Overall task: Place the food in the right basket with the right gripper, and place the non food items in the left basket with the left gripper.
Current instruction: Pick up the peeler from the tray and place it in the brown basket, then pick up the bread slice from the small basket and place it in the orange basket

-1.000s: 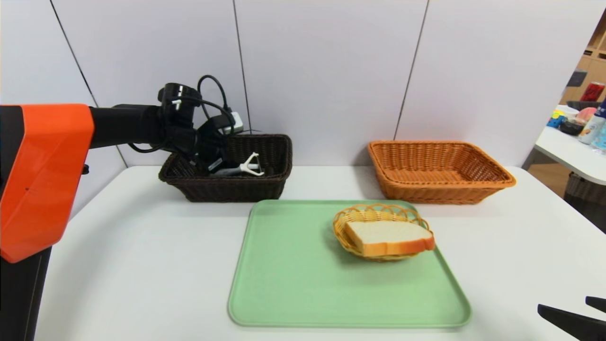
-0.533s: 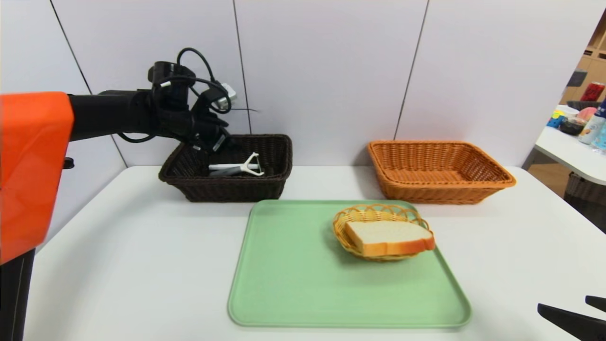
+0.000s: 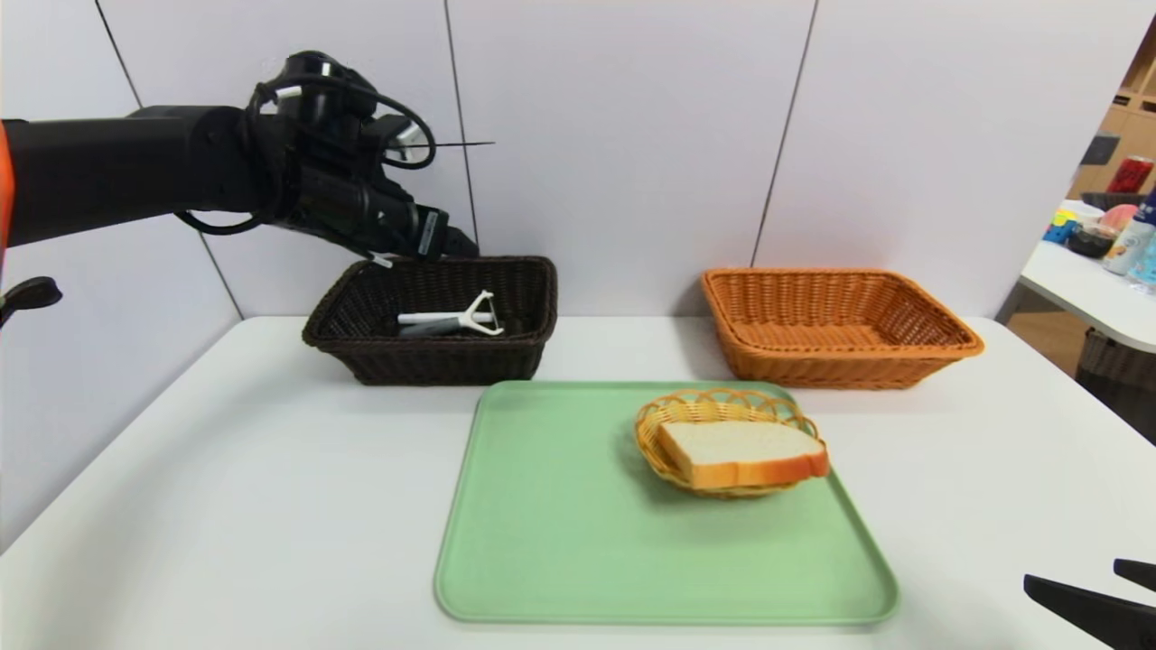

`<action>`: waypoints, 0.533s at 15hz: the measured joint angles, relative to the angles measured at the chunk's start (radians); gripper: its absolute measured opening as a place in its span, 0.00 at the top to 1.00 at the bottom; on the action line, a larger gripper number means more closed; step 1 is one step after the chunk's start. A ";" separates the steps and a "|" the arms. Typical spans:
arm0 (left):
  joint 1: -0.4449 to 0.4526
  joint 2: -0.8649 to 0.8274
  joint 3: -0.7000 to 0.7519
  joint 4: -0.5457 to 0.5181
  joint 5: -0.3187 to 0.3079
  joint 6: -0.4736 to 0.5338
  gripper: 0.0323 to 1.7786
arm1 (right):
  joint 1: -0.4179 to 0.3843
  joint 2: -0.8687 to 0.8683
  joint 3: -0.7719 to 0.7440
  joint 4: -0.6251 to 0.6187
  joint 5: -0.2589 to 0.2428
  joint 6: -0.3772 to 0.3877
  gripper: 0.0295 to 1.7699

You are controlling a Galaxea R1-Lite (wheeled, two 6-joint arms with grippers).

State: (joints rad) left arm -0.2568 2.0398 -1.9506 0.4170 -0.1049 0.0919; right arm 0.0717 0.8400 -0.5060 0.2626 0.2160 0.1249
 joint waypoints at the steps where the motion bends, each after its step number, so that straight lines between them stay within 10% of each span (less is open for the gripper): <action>1: -0.013 -0.024 0.010 0.032 0.029 -0.035 0.09 | 0.000 0.000 0.000 0.000 0.000 -0.001 0.04; 8: -0.101 -0.258 0.169 0.254 0.064 -0.194 0.06 | 0.002 -0.004 0.004 -0.032 0.003 -0.003 0.04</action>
State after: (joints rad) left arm -0.3574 1.7815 -1.7813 0.6711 -0.0409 -0.1019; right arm 0.0736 0.8364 -0.5017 0.2304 0.2191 0.1221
